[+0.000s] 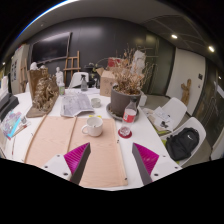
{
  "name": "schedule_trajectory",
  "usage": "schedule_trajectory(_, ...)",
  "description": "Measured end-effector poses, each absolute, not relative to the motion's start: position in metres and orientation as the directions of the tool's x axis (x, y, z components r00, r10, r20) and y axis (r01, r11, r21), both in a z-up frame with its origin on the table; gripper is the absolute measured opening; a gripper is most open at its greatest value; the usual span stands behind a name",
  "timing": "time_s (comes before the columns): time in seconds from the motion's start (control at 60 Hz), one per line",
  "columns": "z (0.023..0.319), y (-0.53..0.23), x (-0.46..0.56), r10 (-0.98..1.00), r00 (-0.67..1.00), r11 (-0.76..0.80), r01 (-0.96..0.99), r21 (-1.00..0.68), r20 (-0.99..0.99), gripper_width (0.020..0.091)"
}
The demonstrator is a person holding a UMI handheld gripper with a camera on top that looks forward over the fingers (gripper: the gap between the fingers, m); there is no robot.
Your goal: Pour water
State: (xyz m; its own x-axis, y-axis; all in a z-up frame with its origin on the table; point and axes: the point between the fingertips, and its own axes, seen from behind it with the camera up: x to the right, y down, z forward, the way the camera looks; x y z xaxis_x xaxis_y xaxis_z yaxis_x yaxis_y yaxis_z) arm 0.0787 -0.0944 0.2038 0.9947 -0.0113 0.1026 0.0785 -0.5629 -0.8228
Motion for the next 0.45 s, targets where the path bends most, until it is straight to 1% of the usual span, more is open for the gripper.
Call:
schedule_trajectory(0.217,0.208,-0.121,0.076,-0.019,0.988,-0.563,0.115,-0.818,0.152,0.0854)
schedule_trajectory(0.317,0.202,-0.125,0.076,-0.031,0.989,-0.586,0.101,-0.804,0.147,0.0852)
schedule_trajectory(0.45,0.202,-0.125,0.078,-0.026,0.987,-0.582,0.115,-0.805,0.160,0.0852)
